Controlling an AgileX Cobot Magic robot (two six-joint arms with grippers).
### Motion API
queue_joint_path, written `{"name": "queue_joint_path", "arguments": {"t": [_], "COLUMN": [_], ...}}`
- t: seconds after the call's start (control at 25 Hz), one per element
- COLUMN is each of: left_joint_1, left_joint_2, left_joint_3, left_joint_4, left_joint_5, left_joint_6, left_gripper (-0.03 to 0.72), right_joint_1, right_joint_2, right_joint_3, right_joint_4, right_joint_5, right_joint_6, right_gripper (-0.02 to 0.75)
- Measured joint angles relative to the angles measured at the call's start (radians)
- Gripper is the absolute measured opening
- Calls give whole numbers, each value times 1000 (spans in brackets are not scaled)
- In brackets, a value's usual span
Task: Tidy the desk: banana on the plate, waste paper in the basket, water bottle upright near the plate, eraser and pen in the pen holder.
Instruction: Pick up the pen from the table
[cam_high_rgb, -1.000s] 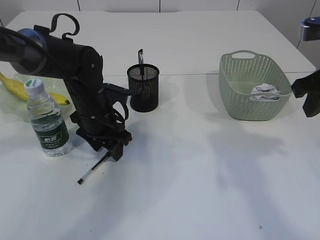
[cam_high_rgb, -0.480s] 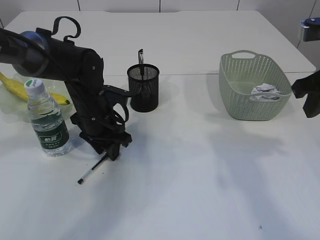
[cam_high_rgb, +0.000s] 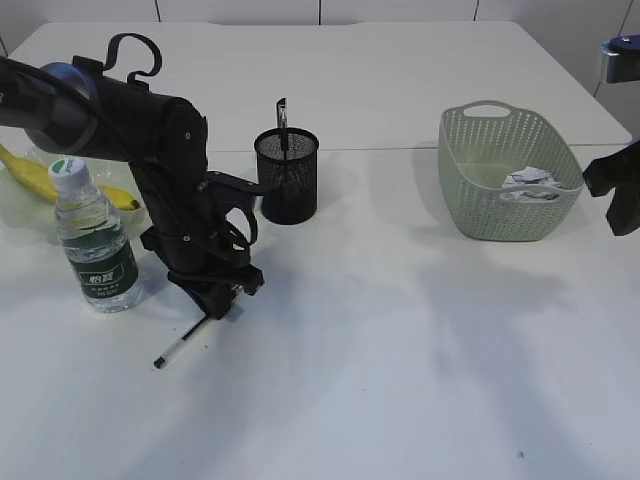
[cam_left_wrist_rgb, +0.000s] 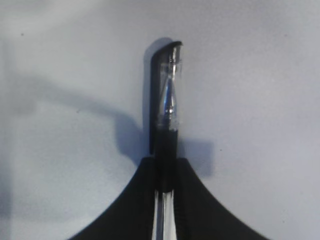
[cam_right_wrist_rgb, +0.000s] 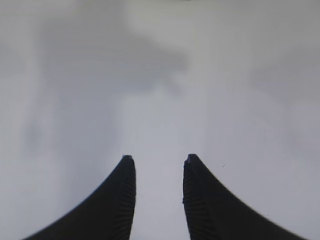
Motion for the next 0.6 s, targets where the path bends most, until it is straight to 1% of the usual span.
{"name": "queue_joint_path", "arguments": {"t": [0.24, 0.6], "left_joint_1": [0, 0], "left_joint_2": [-14, -166], "left_joint_3": [0, 0], "left_joint_4": [-3, -7], "left_joint_5": [5, -39], "left_joint_6": [0, 0], "left_gripper": [34, 34], "right_joint_1": [0, 0], "right_joint_2": [0, 0], "right_joint_3": [0, 0], "right_joint_4": [0, 0], "right_joint_5": [0, 0], "right_joint_6": [0, 0], "right_gripper": [249, 249]}}
